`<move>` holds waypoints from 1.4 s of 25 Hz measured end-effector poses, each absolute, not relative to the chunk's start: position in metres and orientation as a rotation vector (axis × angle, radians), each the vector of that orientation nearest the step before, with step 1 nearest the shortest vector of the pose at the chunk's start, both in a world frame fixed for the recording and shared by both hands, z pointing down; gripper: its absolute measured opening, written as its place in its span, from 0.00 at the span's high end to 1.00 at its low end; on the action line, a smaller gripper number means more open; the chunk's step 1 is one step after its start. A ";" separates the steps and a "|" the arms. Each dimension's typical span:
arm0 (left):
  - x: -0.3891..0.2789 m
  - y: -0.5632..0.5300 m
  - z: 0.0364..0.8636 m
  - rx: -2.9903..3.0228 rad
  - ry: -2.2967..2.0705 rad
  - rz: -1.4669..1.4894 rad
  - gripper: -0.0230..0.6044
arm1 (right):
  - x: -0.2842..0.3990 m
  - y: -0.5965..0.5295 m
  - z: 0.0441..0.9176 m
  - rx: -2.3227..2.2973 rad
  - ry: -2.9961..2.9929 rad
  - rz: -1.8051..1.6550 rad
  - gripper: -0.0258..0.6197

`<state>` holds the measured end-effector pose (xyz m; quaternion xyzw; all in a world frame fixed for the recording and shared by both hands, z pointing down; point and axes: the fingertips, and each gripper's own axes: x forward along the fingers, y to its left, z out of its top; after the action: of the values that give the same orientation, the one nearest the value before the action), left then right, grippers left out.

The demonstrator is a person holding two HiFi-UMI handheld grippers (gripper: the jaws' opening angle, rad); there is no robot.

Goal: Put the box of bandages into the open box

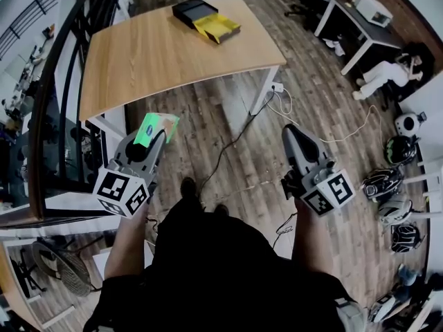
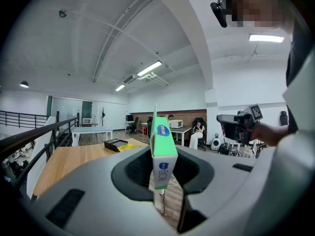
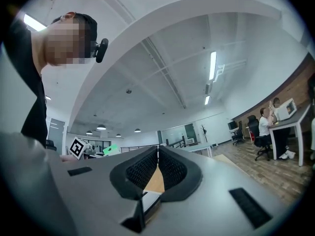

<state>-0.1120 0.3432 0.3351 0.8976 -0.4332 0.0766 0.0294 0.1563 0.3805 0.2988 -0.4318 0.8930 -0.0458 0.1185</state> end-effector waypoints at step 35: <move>-0.226 0.066 0.359 2.729 -1.266 0.150 0.81 | 0.033 0.101 0.305 -1.332 2.700 -0.243 0.90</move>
<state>-0.2258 0.0657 0.3591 0.9042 -0.4193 0.0498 0.0646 0.0331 0.1007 0.3045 -0.4403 0.8922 -0.0804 0.0604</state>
